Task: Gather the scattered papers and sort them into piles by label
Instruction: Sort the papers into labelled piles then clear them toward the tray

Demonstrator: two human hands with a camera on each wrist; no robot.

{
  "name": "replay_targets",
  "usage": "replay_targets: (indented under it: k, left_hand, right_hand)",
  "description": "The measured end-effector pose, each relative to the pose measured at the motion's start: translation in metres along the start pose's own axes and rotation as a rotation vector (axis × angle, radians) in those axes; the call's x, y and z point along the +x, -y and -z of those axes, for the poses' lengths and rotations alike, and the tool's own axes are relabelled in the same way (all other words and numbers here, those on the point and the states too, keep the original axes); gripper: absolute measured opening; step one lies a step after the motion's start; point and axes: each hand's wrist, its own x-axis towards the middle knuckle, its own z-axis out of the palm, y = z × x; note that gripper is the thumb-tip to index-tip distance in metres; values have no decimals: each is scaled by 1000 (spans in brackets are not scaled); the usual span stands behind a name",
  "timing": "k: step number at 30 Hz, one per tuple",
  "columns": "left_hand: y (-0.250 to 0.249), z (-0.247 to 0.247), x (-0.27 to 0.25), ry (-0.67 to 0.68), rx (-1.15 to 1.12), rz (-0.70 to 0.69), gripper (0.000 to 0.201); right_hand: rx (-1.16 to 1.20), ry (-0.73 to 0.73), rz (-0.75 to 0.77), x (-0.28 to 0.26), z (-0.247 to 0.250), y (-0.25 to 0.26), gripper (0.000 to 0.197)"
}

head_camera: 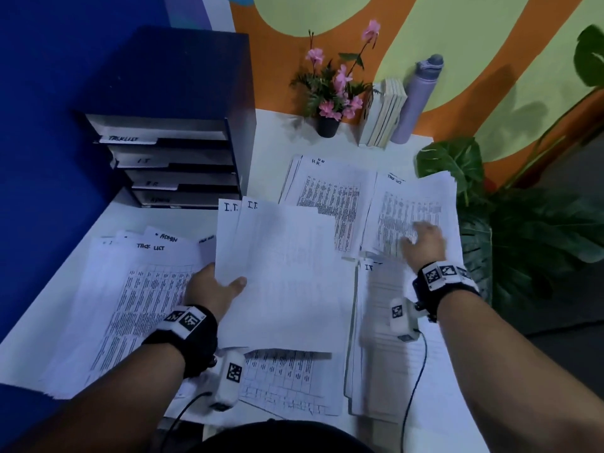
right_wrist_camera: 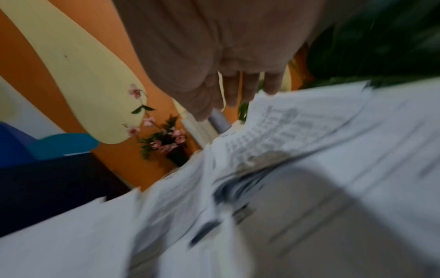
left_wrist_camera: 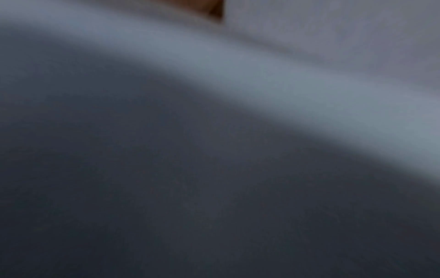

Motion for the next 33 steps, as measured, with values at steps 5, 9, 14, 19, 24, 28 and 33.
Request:
replay_targets:
  k: [5, 9, 14, 19, 24, 28, 33]
  left_hand:
    - [3, -3, 1, 36, -10, 7, 36]
    - [-1, -1, 0, 30, -45, -25, 30]
    - [-1, 8, 5, 36, 30, -9, 33]
    - [-2, 5, -1, 156, -8, -42, 35]
    - [0, 1, -3, 222, -104, -56, 37]
    - [12, 5, 10, 148, 28, -157, 26]
    - [30, 17, 21, 64, 169, -189, 40]
  right_hand:
    - [462, 309, -89, -58, -57, 36, 52]
    - [472, 291, -148, -76, -84, 41, 5]
    - [400, 132, -106, -75, -89, 37, 36]
    - [679, 260, -137, -95, -102, 41, 20]
    - [590, 128, -145, -106, -91, 40, 52]
    - [391, -17, -183, -105, -60, 7, 54]
    - [221, -133, -217, -103, -19, -45, 55]
